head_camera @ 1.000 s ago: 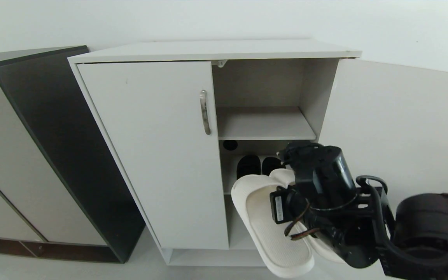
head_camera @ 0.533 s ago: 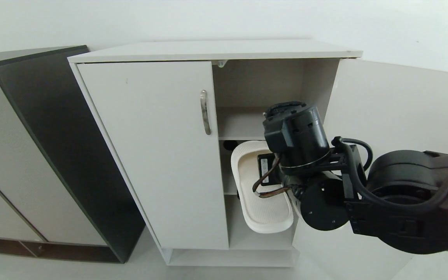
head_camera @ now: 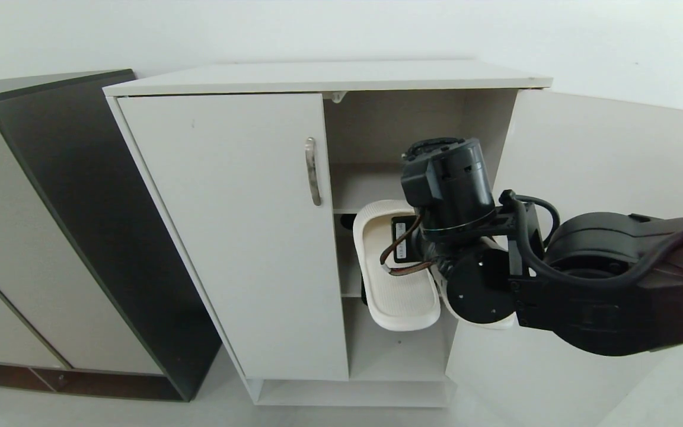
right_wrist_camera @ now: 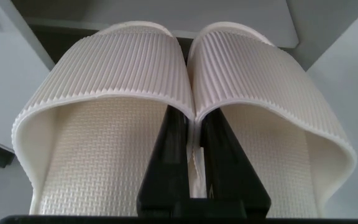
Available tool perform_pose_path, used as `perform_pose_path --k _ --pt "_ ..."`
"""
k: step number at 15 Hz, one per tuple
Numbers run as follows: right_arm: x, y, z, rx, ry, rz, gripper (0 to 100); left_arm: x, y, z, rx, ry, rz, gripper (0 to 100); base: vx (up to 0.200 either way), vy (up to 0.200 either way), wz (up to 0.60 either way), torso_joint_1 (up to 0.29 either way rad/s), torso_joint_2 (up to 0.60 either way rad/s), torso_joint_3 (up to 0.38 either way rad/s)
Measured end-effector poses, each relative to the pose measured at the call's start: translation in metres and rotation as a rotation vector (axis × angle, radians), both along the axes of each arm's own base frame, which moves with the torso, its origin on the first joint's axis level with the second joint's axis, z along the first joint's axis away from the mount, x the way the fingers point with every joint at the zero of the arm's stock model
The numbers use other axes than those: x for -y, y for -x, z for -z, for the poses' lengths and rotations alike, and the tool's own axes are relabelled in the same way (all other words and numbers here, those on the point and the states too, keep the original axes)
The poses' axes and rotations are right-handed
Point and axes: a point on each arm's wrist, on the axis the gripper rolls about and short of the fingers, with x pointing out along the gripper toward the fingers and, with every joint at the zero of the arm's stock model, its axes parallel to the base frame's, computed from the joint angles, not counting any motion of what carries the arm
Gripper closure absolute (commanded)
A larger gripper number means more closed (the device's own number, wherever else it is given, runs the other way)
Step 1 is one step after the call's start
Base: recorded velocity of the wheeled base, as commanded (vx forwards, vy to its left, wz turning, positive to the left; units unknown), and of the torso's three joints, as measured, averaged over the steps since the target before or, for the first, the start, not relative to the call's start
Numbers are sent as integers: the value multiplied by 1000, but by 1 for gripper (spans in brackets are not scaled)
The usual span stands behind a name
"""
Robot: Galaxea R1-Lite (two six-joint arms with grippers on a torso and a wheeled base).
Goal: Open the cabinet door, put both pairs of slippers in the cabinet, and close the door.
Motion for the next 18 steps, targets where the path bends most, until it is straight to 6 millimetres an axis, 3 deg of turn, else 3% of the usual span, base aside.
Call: perform_pose_path --k 4,16,18 --pt "-1 -3 0 2 3 2 100 0 0 0 0 0 -1 100 0 0 0 0 0 0" --pt "0 -8 2 -1 12 13 100 0 0 0 0 0 0 100 200 0 0 2 3 1" --pt "-2 -10 5 4 4 16 100 0 0 0 0 0 0 100 0 0 0 0 0 0"
